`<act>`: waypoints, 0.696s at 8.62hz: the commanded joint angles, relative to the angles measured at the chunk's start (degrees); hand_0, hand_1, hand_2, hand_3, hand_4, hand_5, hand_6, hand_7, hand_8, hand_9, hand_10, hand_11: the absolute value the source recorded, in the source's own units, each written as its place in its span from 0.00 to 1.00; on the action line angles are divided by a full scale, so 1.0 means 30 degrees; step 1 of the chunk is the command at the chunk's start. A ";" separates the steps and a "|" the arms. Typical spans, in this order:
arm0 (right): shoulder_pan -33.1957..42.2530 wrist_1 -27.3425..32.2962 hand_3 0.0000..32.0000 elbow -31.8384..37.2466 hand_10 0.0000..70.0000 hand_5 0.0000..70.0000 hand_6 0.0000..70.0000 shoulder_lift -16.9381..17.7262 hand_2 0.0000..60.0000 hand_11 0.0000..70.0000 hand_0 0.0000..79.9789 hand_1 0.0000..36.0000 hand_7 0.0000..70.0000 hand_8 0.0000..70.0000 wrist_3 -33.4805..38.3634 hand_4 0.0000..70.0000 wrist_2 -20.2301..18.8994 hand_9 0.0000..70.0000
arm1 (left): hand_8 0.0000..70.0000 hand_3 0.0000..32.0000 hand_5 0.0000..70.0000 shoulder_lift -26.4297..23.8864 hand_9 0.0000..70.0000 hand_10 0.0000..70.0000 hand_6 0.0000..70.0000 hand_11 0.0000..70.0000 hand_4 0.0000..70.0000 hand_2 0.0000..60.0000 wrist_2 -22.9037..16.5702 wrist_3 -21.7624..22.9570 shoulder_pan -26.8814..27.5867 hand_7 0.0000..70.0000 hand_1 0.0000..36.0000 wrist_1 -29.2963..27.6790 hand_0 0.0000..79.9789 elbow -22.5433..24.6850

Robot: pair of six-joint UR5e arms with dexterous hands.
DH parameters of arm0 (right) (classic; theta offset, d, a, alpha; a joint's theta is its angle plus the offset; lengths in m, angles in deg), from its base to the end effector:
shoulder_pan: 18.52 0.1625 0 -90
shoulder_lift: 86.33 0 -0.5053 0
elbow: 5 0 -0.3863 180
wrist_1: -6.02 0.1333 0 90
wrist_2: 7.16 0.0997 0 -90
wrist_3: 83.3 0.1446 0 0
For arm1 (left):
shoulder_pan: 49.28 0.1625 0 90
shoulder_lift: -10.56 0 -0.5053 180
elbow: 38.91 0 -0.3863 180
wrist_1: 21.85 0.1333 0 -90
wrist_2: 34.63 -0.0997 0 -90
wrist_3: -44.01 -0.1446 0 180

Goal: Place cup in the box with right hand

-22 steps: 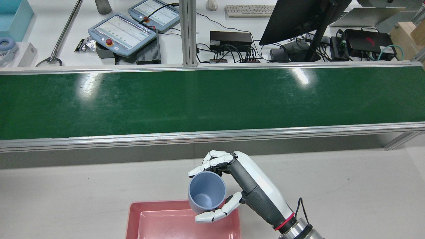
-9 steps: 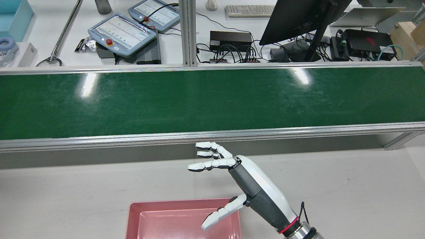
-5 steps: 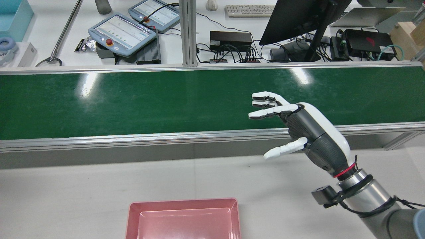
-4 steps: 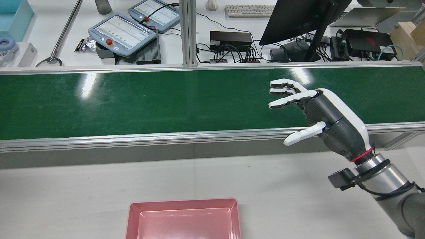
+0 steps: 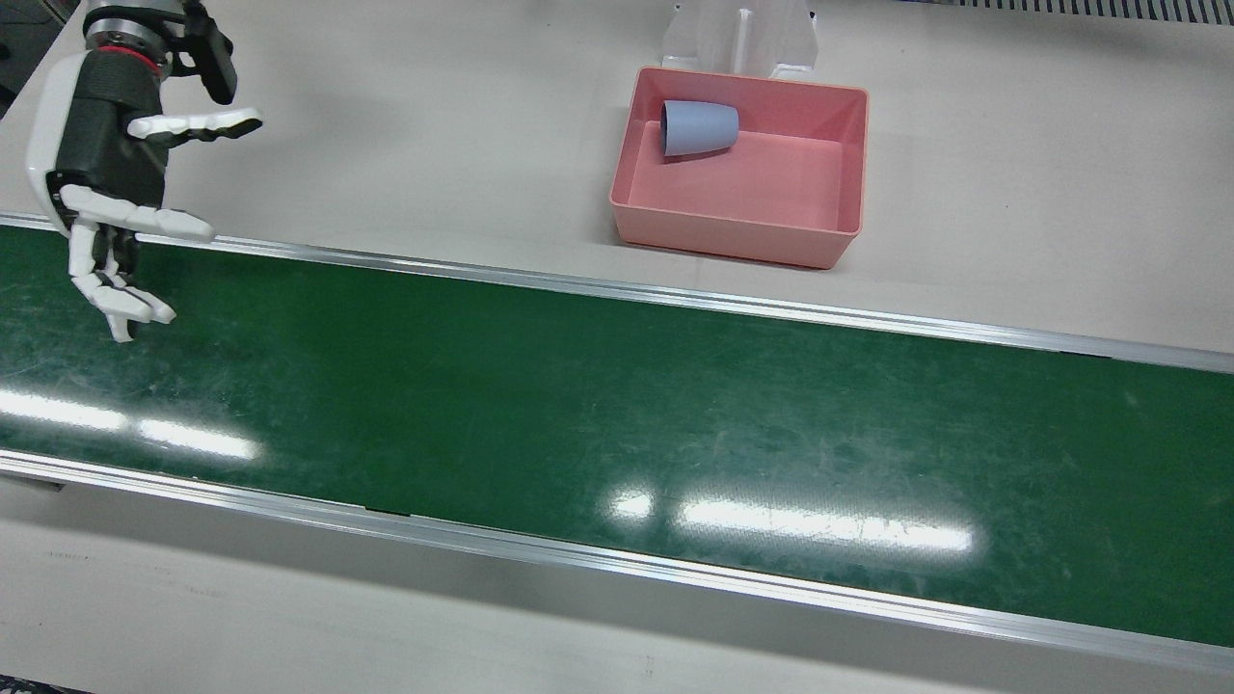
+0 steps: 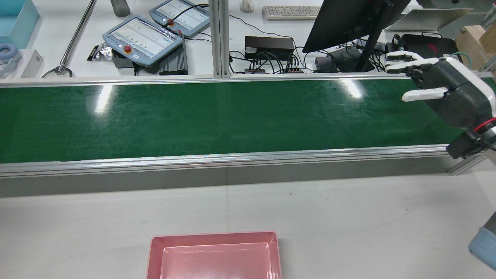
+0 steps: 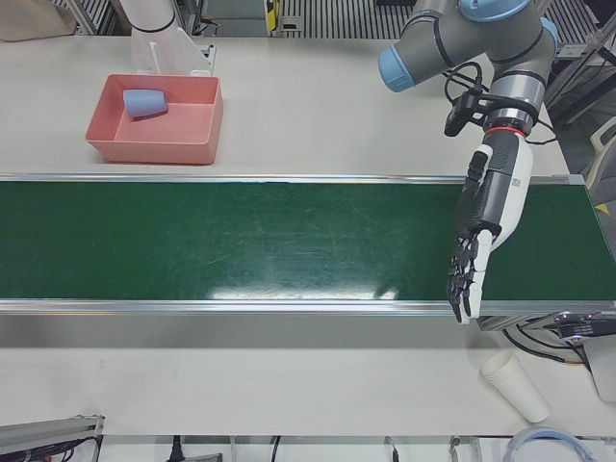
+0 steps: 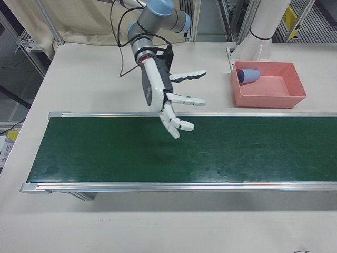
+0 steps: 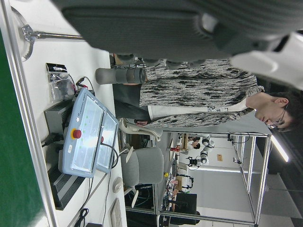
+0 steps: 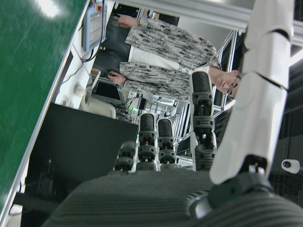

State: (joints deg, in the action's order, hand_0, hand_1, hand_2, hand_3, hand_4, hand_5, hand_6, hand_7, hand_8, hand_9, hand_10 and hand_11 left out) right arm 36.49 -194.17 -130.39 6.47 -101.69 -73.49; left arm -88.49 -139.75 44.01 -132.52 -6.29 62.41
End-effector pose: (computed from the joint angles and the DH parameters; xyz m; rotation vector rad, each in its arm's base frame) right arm -0.1022 -0.4797 0.5281 0.0495 -2.2435 1.7979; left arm -0.0256 -0.5962 0.6147 -0.3819 2.0940 -1.9226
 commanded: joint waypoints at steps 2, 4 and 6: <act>0.8191 0.3232 0.00 0.5597 0.13 0.10 0.13 0.0415 0.25 0.21 0.65 0.47 0.45 0.25 0.2582 0.43 -0.5507 0.40 | 0.00 0.00 0.00 0.0000 0.00 0.00 0.00 0.00 0.00 0.00 0.0000 0.0000 0.0000 0.00 0.00 0.0000 0.00 0.0006; 0.9255 0.6073 0.00 0.8179 0.15 0.10 0.14 0.0679 0.00 0.23 0.69 0.34 0.48 0.26 0.2673 0.54 -0.5664 0.41 | 0.00 0.00 0.00 0.0000 0.00 0.00 0.00 0.00 0.00 0.00 0.0000 0.0000 0.0000 0.00 0.00 0.0000 0.00 -0.0024; 0.9464 0.6556 0.00 0.8778 0.17 0.10 0.15 0.0680 0.16 0.26 0.66 0.41 0.52 0.27 0.2703 0.54 -0.5664 0.43 | 0.00 0.00 0.00 0.0000 0.00 0.00 0.00 0.00 0.00 0.00 0.0000 0.0029 0.0000 0.00 0.00 0.0000 0.00 -0.0024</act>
